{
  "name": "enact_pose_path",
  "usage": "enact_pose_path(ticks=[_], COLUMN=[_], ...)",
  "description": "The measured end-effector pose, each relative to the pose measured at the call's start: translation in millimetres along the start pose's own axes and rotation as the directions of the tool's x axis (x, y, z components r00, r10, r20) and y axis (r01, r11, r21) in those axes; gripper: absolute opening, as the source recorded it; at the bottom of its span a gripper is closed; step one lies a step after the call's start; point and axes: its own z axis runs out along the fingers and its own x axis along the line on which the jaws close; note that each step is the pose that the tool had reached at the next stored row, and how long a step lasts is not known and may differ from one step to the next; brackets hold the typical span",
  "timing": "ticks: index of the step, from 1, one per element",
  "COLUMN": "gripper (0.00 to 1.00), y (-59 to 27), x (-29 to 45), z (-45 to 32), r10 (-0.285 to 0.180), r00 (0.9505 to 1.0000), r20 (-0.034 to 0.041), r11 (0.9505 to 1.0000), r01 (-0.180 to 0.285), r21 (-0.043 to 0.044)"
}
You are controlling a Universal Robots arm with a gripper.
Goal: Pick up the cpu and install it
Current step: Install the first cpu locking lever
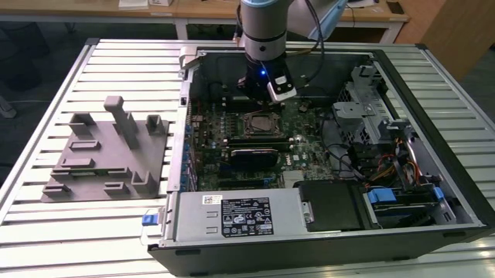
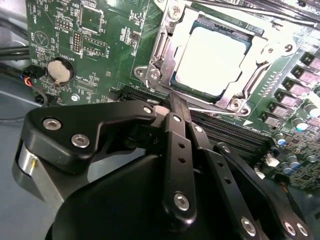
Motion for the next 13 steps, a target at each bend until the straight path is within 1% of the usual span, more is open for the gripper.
enact_pose_path(ticks=[7, 13], gripper=[0.11, 0.11], y=[0.1, 3.8], x=[5.2, 7.3], z=[1.1, 2.8], r10=[0.048, 0.065], r00=[0.9988, 0.9978], r20=[0.0103, 0.0145], r11=[0.9988, 0.9979], r01=[-0.048, -0.065], r21=[0.0039, 0.0051])
